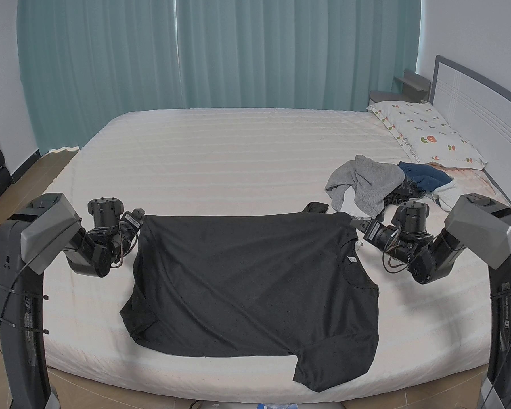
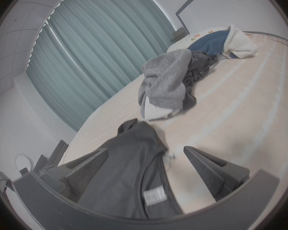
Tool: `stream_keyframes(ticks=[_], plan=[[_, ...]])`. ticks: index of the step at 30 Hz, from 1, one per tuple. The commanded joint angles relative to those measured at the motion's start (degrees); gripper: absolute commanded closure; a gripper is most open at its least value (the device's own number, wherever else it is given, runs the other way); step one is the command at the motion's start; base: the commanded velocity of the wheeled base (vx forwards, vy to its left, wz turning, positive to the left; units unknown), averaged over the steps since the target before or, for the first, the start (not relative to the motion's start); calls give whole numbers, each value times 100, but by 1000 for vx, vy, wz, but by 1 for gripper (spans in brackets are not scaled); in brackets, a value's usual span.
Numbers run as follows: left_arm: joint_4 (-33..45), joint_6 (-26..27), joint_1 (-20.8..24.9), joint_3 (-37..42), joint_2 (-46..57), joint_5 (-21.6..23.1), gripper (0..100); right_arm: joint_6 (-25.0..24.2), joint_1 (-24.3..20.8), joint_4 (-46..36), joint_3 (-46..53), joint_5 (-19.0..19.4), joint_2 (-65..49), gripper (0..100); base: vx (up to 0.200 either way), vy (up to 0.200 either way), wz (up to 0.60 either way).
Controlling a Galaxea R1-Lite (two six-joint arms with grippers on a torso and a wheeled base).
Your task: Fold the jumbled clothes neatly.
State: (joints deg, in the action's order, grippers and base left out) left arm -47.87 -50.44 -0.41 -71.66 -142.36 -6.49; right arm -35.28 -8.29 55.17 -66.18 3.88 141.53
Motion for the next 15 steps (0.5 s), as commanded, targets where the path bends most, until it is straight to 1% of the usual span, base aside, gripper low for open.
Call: stream_keyframes(ticks=[1,3,4,5,6,7,8,9,10,12,14,15], plan=[[-917,-27,217,3641,2415,596,0,-49,-349,793,4140,491,-2798,0,0,0,0],[-1057,-80,305,3984,2538,596,0,-102,-533,793,4474,439,-2982,0,0,0,0],[-1163,-203,393,4221,2626,596,0,-243,-700,802,4676,298,-3088,0,0,0,0],[-1163,-203,393,4221,2626,596,0,-243,-700,802,4676,298,-3088,0,0,0,0],[-1242,-343,455,4397,2687,587,0,-471,-850,793,4790,105,-3167,0,0,0,0],[-1348,-572,551,4608,2758,596,0,-875,-1052,793,4860,-221,-3193,0,0,0,0],[-1374,-668,595,4696,2784,596,0,-1025,-1131,776,4878,-361,-3193,0,0,0,0],[-1374,-686,604,4705,2784,596,0,-1042,-1140,767,4878,-388,-3193,0,0,0,0],[-1383,-791,657,4845,2793,596,0,-1095,-1193,732,4913,-493,-3202,0,0,0,0],[-1400,-800,701,5074,2784,605,0,-1095,-1201,776,5063,-440,-3202,0,0,0,0],[-1409,-800,709,5223,2749,657,0,-1095,-1184,793,5098,-212,-3114,0,0,0,0],[-1409,-791,709,5241,2740,675,0,-1095,-1175,793,5098,-177,-3114,0,0,0,0]])
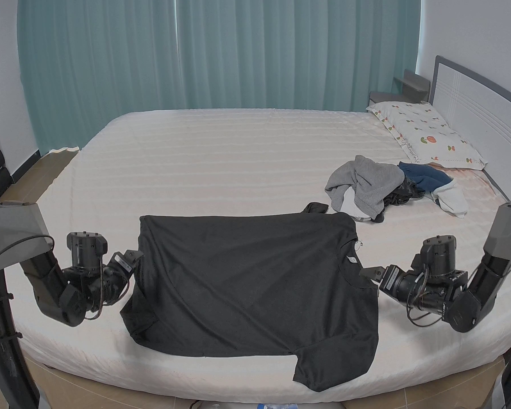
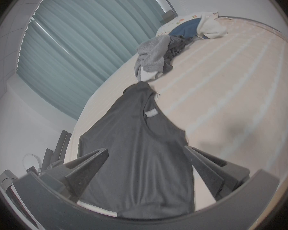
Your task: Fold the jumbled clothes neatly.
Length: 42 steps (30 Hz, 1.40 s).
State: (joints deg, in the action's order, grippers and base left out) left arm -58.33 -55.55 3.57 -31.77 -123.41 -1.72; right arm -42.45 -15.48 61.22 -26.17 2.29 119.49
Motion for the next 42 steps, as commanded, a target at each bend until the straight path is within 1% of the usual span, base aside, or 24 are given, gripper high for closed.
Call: stream_keyframes(ticks=[1,6,11,14,15,16,17,18,20,21,22,24,35,37,42], plan=[[-363,-281,311,1349,827,321,0,-413,-447,197,1132,184,-849,0,0,0,0],[-363,-281,258,1445,757,594,0,-378,-464,259,1360,281,-708,0,0,0,0],[-469,-263,249,1445,519,585,0,-378,-421,672,1633,325,-541,0,0,0,0],[-592,-237,232,1454,387,541,0,-387,-447,1059,1721,325,-348,0,-200,0,0],[-592,-237,232,1454,387,541,0,-387,-447,1059,1721,325,-348,0,-200,0,0],[-715,-210,205,1454,247,515,0,-378,-473,1375,1844,316,-181,0,-200,0,0],[-715,-210,205,1454,247,515,0,-378,-473,1375,1844,316,-181,0,-200,0,0],[-890,-166,135,1454,141,515,0,-396,-464,1727,2020,325,-49,0,-200,0,0],[-1022,-140,91,1454,18,515,0,-387,-438,2096,2169,325,101,0,-200,0,0],[-1075,-114,82,1454,-43,515,0,-396,-429,2315,2239,333,188,0,0,0,0],[-1075,-114,82,1454,-43,515,0,-396,-429,2315,2239,333,188,0,0,0,0],[-1128,-43,65,1454,-140,506,0,-396,-447,2852,2450,351,443,0,0,0,0],[-1128,-35,38,1437,-237,497,0,-449,-333,2869,2336,368,470,0,0,0,0],[-1128,45,56,1410,-307,488,0,-449,-333,2869,2336,368,487,0,0,0,0],[-1128,106,56,1375,-333,488,0,-457,-333,2869,2310,474,514,0,0,0,0]])
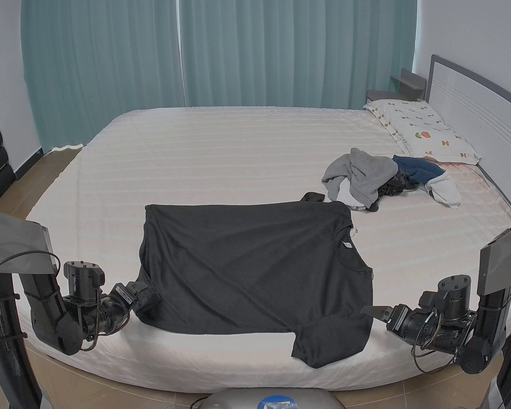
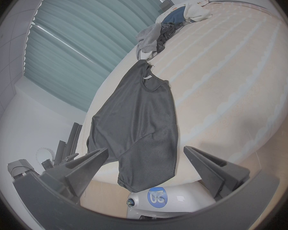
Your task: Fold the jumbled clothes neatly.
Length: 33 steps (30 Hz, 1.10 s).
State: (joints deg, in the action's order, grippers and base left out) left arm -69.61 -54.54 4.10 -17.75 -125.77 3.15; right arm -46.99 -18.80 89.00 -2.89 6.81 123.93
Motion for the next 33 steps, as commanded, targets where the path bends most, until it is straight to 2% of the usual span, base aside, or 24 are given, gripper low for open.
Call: stream_keyframes(ticks=[1,5,12,20,21,26,33], plan=[[0,5,3,-44,-123,2,0,-3,-1,91,-27,22,70,0,0,0,0],[0,22,3,-150,-202,-42,0,-3,-1,91,-36,22,70,0,0,0,0],[26,40,21,-633,-589,-473,0,-3,-1,91,-36,22,70,0,0,0,0],[44,40,188,-668,-589,-482,0,-3,-1,91,-36,22,61,0,0,0,0],[44,40,197,-633,-598,-482,100,-3,-1,91,-36,22,61,0,0,0,0],[79,75,162,-378,-571,-587,100,-3,-1,91,-36,22,79,0,0,0,0],[35,567,3,-44,-510,-982,100,-3,-1,91,-19,22,96,0,0,0,0]])
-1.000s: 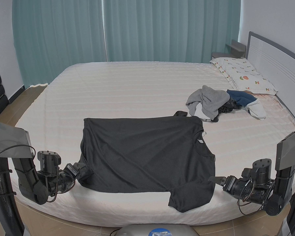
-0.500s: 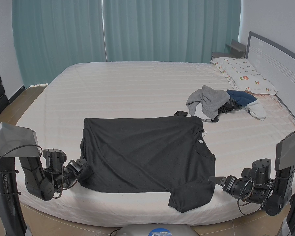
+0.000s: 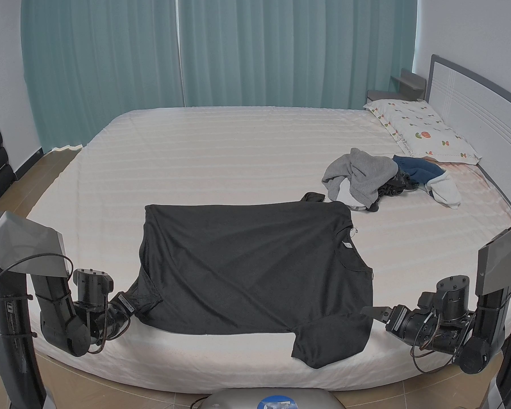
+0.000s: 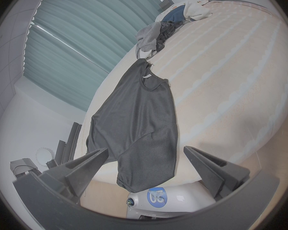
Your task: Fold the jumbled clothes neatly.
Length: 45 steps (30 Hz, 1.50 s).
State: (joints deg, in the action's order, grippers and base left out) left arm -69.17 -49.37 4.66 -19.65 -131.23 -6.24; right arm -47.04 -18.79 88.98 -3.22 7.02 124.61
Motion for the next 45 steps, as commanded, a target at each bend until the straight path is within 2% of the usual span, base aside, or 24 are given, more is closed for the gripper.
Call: stream_keyframes(ticks=[1,3,5,7,17,18,24,31,35,42,45], plan=[[-26,314,-44,330,63,-211,100,2,-2,85,14,1,54,0,0,0,0],[-44,648,-26,453,71,-422,100,2,-11,93,14,1,142,0,0,0,0],[-44,683,-17,462,80,-439,100,11,-20,93,14,-8,151,0,0,0,0],[-26,859,-9,612,80,-703,100,20,-20,93,5,-8,221,0,0,0,0],[-53,912,-88,585,63,-641,100,20,-37,93,14,-8,213,0,0,0,0],[-97,894,-97,585,107,-633,0,20,-37,93,23,-8,204,0,0,0,0],[-237,885,-167,541,564,-606,0,20,-46,93,23,-8,169,0,0,0,0],[-193,604,-140,-4,985,-395,0,20,-46,93,23,-8,177,0,0,0,0],[-132,604,44,-294,898,79,0,20,-46,93,32,-8,186,0,0,0,0],[492,595,396,-1111,581,185,0,20,-55,93,23,-8,213,0,0,0,0],[809,217,677,-1463,432,176,0,20,-46,93,23,-8,221,0,0,0,0]])
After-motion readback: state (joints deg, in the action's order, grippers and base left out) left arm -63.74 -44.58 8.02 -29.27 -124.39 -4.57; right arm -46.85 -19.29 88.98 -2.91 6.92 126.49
